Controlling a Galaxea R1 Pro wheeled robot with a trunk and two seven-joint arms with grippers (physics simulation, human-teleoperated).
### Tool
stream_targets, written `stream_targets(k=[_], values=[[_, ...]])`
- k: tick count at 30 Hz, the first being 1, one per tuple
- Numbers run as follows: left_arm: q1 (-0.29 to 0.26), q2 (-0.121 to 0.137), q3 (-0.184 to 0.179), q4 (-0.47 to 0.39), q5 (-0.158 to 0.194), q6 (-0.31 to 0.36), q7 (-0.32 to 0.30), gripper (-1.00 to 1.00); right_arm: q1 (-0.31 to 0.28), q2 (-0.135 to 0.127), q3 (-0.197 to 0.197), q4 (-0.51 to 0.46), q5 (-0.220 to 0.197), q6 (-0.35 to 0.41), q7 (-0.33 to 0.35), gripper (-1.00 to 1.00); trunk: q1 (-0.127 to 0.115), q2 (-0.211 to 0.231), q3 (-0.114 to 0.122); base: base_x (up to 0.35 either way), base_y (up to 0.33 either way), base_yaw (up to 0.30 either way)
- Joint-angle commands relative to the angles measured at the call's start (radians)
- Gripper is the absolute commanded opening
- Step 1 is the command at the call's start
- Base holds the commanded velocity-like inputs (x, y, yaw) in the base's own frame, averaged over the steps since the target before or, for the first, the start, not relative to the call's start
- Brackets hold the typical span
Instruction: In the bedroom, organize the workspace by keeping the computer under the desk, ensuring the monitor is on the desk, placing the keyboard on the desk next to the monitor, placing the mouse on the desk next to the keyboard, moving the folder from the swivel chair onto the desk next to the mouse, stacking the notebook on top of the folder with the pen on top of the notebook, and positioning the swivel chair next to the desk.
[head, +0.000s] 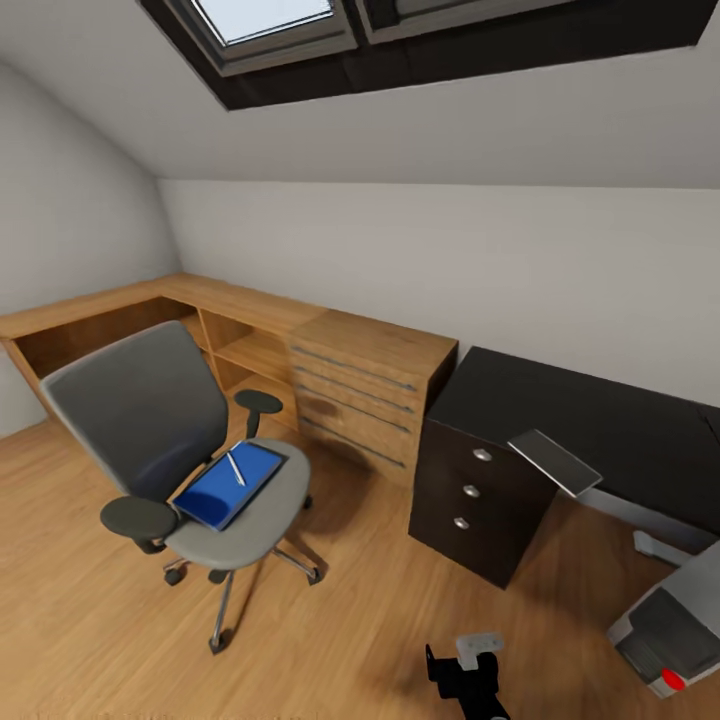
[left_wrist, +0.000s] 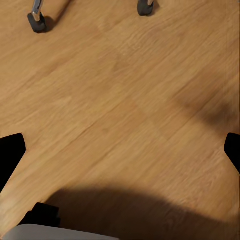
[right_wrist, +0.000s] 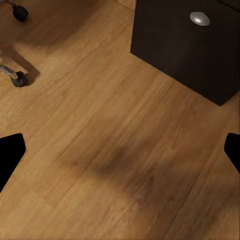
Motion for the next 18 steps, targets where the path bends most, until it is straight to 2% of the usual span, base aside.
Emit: stream_targets(k=[1, 18], values=[[-0.001, 0.0, 0.008, 0.001, 0.005, -0.001, -0.01, 1.0, -0.001, 0.0, -0.008, 0.002, 0.011, -0.004, -0.005, 1.0, 0.0, -0.001, -0.001, 0.0, 0.0, 0.277], [-0.001, 0.0, 0.008, 0.001, 0.005, -0.001, -0.01, 1.0, -0.001, -0.002, -0.007, 0.001, 0.012, -0.004, -0.005, 1.0, 0.0, -0.001, -0.002, 0.0, 0.0, 0.277]])
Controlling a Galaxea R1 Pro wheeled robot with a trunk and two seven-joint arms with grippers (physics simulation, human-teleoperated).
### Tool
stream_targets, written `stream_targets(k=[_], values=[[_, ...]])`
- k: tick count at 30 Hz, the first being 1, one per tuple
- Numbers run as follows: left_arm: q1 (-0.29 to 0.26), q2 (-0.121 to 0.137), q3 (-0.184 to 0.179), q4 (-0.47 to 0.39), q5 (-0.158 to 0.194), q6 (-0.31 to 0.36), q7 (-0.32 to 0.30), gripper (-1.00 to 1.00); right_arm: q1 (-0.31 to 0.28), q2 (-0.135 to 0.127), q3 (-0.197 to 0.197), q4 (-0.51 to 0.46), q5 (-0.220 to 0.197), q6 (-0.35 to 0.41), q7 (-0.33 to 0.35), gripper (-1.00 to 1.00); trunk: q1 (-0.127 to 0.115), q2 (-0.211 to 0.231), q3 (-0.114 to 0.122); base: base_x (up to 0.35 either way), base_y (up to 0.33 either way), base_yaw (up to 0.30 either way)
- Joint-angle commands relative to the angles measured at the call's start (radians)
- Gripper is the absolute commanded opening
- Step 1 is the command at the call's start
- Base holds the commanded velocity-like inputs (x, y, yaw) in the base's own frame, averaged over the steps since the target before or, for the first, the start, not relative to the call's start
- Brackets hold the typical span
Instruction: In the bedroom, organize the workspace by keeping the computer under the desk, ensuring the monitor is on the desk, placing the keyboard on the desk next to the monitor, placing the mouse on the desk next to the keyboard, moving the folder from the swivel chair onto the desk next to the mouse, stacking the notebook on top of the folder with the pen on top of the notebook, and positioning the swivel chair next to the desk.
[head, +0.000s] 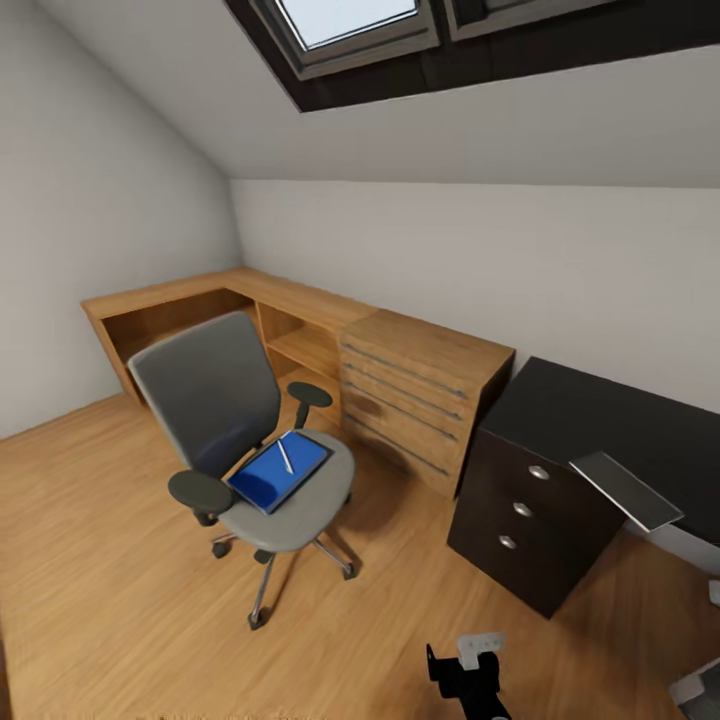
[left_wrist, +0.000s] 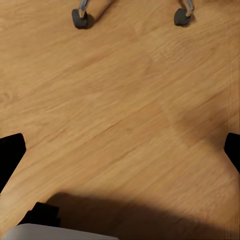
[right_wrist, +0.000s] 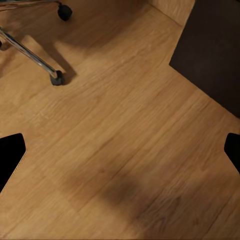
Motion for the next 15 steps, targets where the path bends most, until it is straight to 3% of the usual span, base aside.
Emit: stream_targets(k=[1, 15], values=[[-0.001, 0.0, 0.008, 0.001, 0.005, -0.001, -0.01, 1.0, -0.001, 0.0, -0.008, 0.001, 0.011, -0.004, -0.005, 1.0, 0.0, -0.001, -0.001, 0.0, 0.0, 0.277], [-0.001, 0.0, 0.008, 0.001, 0.005, -0.001, -0.01, 1.0, -0.001, -0.002, -0.008, 0.001, 0.011, -0.005, -0.005, 1.0, 0.0, -0.001, -0.003, 0.0, 0.0, 0.276]])
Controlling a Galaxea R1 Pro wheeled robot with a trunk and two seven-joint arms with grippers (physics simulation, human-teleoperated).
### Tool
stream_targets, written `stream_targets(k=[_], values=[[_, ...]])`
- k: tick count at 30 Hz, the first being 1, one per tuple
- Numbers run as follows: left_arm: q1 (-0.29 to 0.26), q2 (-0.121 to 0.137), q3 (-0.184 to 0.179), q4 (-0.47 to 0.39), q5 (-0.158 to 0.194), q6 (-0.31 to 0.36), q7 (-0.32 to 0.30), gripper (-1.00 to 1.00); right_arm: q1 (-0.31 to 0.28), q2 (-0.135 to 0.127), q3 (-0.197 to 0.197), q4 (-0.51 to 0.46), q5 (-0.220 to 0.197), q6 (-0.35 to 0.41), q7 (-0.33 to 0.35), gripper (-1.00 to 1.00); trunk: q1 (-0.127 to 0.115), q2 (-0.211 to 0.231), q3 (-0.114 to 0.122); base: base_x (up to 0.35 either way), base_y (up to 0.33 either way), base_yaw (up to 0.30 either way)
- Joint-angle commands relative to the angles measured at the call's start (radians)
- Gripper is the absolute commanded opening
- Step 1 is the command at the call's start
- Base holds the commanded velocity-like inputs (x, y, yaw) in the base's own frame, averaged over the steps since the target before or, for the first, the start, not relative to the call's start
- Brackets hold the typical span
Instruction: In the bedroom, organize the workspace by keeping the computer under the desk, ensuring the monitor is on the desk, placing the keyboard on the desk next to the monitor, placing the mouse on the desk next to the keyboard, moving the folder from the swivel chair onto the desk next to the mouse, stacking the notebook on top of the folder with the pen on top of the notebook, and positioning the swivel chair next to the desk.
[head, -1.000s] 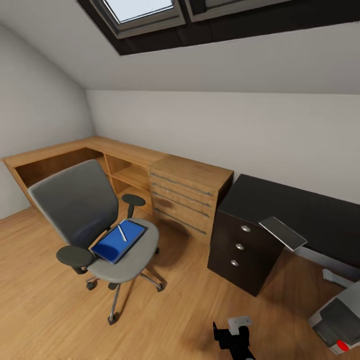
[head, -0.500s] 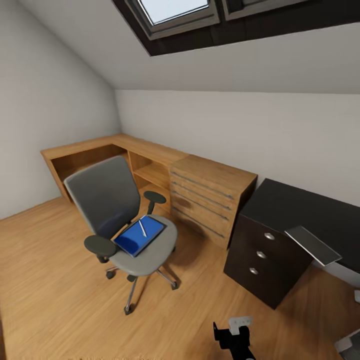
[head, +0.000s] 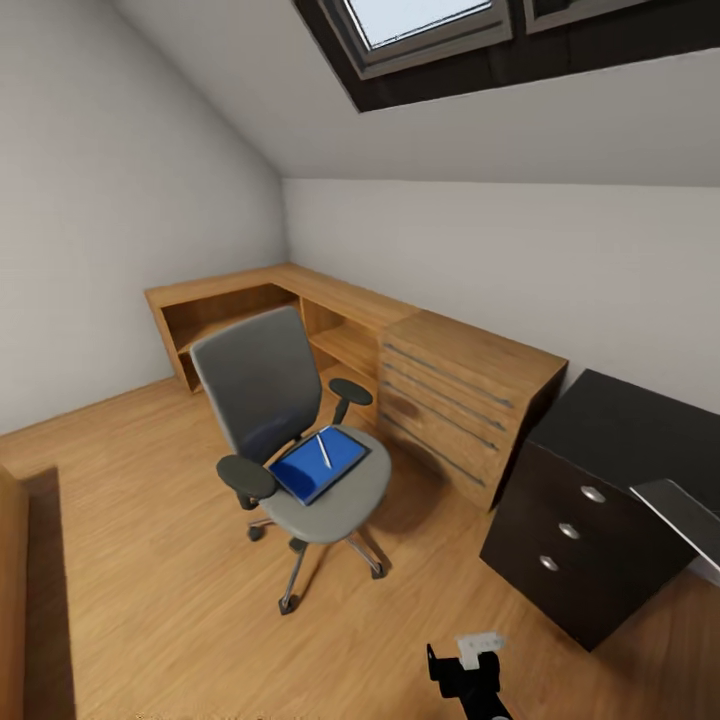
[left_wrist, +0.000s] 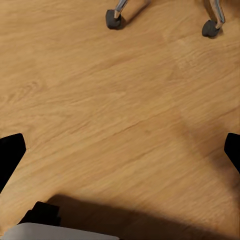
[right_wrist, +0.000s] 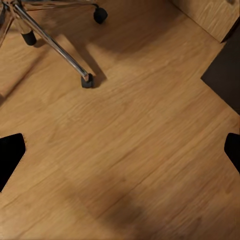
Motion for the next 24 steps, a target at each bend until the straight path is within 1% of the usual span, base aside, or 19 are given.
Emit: stream_targets(k=[1, 7, 12, 20, 21, 22, 24], values=[[-0.001, 0.0, 0.008, 0.001, 0.005, -0.001, -0.01, 1.0, -0.001, 0.0, -0.008, 0.002, 0.011, -0.004, -0.005, 1.0, 0.0, -0.001, -0.001, 0.0, 0.0, 0.263], [-0.001, -0.002, 0.007, 0.001, 0.004, -0.001, -0.012, 1.0, -0.001, -0.001, -0.008, 0.001, 0.011, -0.004, -0.005, 1.0, 0.0, -0.001, -0.001, 0.0, 0.0, 0.216], [-0.001, -0.005, 0.006, 0.001, 0.004, -0.002, -0.014, 1.0, 0.0, -0.001, -0.008, 0.001, 0.011, -0.005, -0.005, 1.0, 0.0, -0.001, -0.001, 0.0, 0.0, 0.047], [-0.001, 0.001, 0.003, 0.0, 0.003, -0.006, -0.017, 1.0, 0.0, -0.005, -0.008, 0.0, 0.011, -0.005, -0.005, 1.0, 0.0, -0.001, -0.001, 0.004, 0.0, 0.004], [-0.001, 0.006, 0.003, 0.0, 0.003, -0.005, -0.018, 1.0, 0.0, -0.005, -0.008, 0.0, 0.011, -0.005, -0.005, 1.0, 0.0, -0.001, -0.001, 0.123, 0.0, 0.0], [-0.001, 0.035, 0.002, 0.001, 0.003, -0.003, -0.02, 1.0, 0.0, -0.006, -0.008, 0.0, 0.011, -0.005, -0.005, 1.0, 0.0, -0.001, -0.001, 0.277, 0.0, 0.0], [-0.001, 0.047, 0.002, 0.001, 0.004, -0.003, -0.02, 1.0, 0.0, -0.006, -0.008, 0.0, 0.011, -0.005, -0.005, 1.0, 0.0, -0.001, -0.001, 0.296, 0.0, 0.0]])
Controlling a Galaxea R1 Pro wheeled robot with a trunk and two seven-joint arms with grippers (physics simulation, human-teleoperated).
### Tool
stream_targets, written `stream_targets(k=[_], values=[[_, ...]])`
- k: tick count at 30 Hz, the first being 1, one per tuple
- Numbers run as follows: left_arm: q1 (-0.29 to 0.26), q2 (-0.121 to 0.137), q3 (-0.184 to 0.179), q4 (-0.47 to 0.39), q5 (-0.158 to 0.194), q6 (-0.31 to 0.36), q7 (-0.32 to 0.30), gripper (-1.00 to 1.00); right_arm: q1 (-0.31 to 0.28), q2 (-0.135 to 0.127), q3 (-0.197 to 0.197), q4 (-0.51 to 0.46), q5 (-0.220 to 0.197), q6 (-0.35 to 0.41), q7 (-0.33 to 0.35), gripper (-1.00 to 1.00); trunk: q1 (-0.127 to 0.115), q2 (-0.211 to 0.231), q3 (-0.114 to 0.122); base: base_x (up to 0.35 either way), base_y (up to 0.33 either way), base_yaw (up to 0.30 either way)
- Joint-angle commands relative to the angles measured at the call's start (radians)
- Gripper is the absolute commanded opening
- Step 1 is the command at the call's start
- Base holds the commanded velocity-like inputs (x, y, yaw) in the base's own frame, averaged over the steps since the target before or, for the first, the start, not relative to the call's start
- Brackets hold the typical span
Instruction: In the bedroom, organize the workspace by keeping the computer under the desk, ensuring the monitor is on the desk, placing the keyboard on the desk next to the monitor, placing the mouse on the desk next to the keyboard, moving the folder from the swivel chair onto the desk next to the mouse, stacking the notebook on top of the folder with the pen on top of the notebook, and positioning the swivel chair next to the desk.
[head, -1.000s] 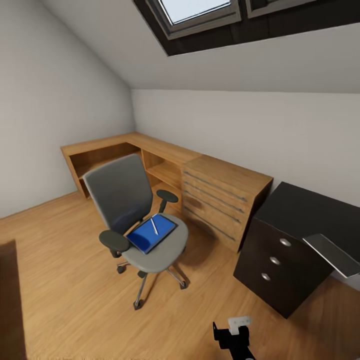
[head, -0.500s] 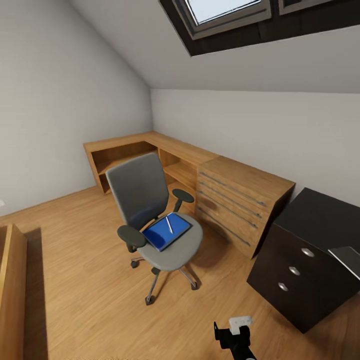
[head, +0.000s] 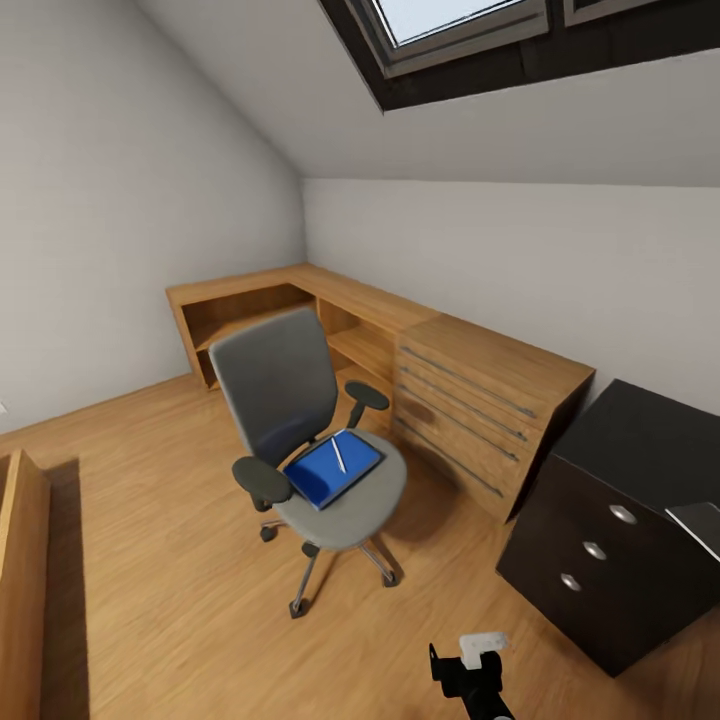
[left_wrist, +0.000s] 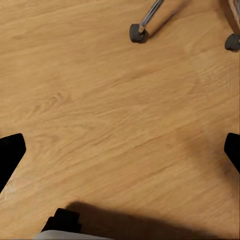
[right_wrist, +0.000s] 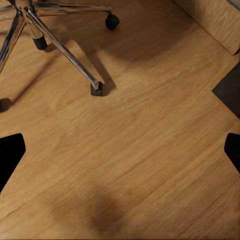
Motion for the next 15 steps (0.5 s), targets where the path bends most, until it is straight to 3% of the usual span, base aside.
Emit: stream_targets(k=[1, 6, 10, 15], values=[[0.0, 0.035, 0.008, 0.001, 0.006, -0.002, -0.006, 1.0, -0.001, 0.0, -0.008, 0.002, 0.011, -0.003, -0.005, 1.0, 0.001, 0.0, -0.001, 0.327, 0.0, 0.152], [0.0, 0.055, 0.009, 0.001, 0.009, -0.004, 0.0, 1.0, 0.0, 0.0, -0.008, 0.002, 0.012, -0.029, -0.007, 1.0, 0.001, 0.0, -0.001, 0.25, 0.0, 0.242], [0.0, 0.071, 0.01, 0.001, 0.009, -0.005, 0.001, 1.0, 0.0, 0.0, -0.008, 0.004, 0.012, -0.085, -0.042, 1.0, 0.001, 0.0, 0.0, 0.049, 0.0, 0.267], [0.0, 0.078, 0.01, 0.001, 0.009, -0.004, 0.001, 1.0, -0.001, 0.001, -0.008, 0.005, 0.011, -0.101, -0.104, 1.0, 0.001, 0.0, 0.005, 0.007, 0.0, 0.218]])
